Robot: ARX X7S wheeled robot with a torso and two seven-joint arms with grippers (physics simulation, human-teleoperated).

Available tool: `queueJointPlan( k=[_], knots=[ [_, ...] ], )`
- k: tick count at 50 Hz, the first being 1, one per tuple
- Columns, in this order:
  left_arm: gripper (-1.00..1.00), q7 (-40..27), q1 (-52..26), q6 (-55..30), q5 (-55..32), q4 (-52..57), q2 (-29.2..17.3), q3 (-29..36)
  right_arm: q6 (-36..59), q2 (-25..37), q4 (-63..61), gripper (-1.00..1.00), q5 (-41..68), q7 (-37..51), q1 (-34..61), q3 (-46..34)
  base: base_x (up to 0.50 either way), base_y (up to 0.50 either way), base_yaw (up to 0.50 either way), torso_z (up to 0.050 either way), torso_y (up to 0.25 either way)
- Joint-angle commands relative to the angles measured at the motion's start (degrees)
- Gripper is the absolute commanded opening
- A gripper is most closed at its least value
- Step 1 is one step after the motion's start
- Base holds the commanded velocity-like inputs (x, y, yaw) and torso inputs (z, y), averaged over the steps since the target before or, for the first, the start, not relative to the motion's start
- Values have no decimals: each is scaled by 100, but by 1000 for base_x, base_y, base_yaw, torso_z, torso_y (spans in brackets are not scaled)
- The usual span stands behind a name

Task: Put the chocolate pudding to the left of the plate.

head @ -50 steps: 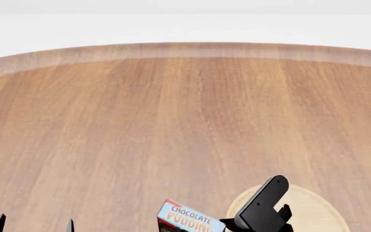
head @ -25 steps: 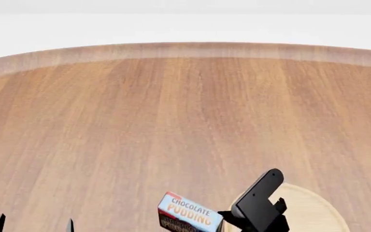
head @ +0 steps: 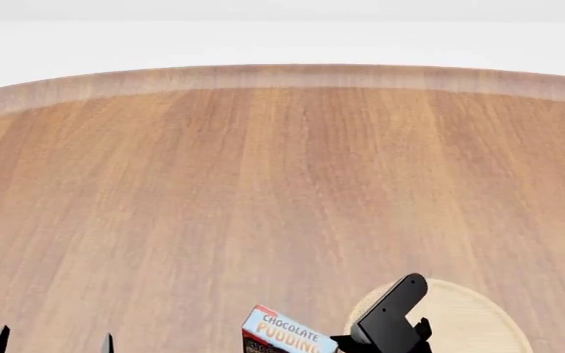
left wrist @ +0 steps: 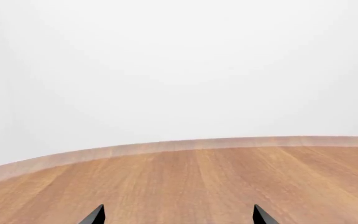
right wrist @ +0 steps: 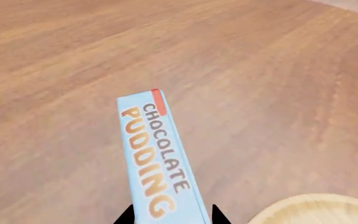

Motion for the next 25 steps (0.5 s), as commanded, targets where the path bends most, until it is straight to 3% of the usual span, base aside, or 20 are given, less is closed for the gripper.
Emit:
queueJointPlan(
  k=[1,25],
  knots=[
    [100,0,-14,27,5,-37,-1,35,-457,-160,633,-100,-133,-87,94,7,0,0,0,0,0],
    [100,-22,-15,56,-18,-44,-29,65,-776,-380,1338,-100,-182,-160,350,-18,0,0,0,0,0]
  ],
)
